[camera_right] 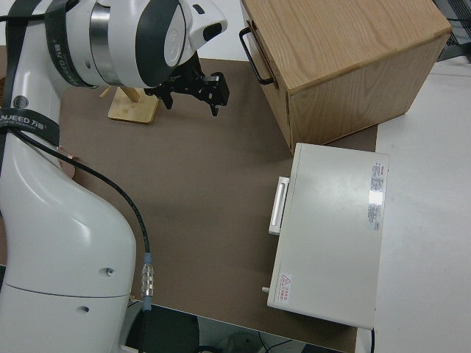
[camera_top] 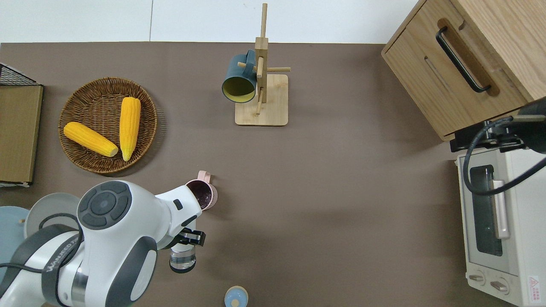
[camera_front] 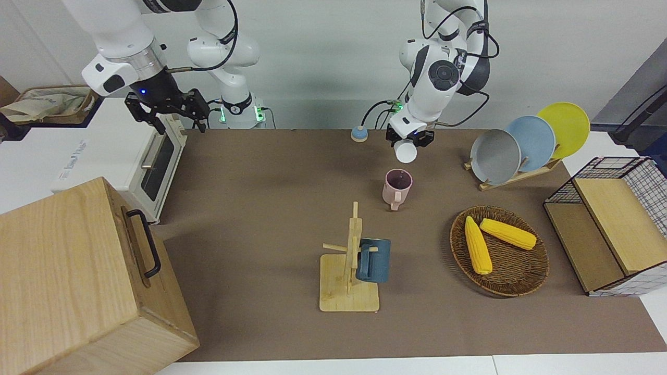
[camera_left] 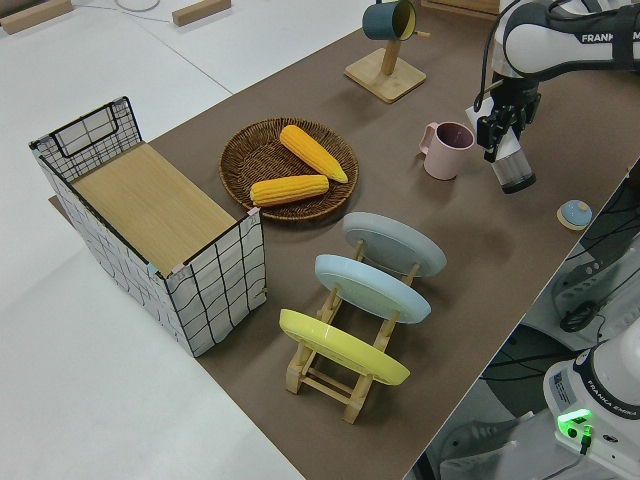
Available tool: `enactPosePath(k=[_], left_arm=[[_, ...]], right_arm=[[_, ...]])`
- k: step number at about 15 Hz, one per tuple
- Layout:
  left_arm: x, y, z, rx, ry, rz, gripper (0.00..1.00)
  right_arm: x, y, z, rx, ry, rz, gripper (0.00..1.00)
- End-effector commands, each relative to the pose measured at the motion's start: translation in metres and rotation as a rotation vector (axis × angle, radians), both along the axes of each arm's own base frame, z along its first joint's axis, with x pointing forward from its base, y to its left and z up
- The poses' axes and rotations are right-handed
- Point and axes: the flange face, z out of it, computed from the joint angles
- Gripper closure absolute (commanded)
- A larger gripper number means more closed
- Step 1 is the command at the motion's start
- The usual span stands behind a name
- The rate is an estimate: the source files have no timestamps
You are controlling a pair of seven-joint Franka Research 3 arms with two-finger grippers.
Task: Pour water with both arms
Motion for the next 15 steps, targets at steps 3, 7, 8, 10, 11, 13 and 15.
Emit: enactPosePath(k=[3, 7, 8, 10, 11, 13, 15], left_arm=[[-0.024, 0.010, 0.007, -0.055, -0.136, 0.031, 0.98], [-0.022, 0.011, 0.006, -0.076, -0.198, 0.051, 0.97], [-0.022, 0.010, 0.006, -0.081, -0.204, 0.053, 0.97], [-0.022, 0.015, 0.012, -0.082, -0.219, 0.063, 0.97], [-0.020, 0.020, 0.015, -0.083, -0.226, 0.071, 0.97], [-0.008, 0.044, 0.025, -0.083, -0.248, 0.116, 0.97], [0.011, 0.068, 0.045, -0.075, -0.292, 0.142, 0.97]], right_arm=[[-0.005, -0.001, -0.001, 0.021, 0.001, 0.017, 0.007], [-0.005, -0.001, -0.001, 0.021, 0.003, 0.018, 0.007], [-0.005, 0.000, -0.001, 0.021, 0.002, 0.019, 0.007], [-0.005, -0.001, -0.001, 0.021, 0.001, 0.017, 0.007], [-0.005, -0.001, -0.001, 0.021, 0.003, 0.018, 0.007], [-0.005, -0.001, -0.001, 0.021, 0.003, 0.018, 0.007], [-0.005, 0.000, -0.001, 0.021, 0.003, 0.019, 0.007]])
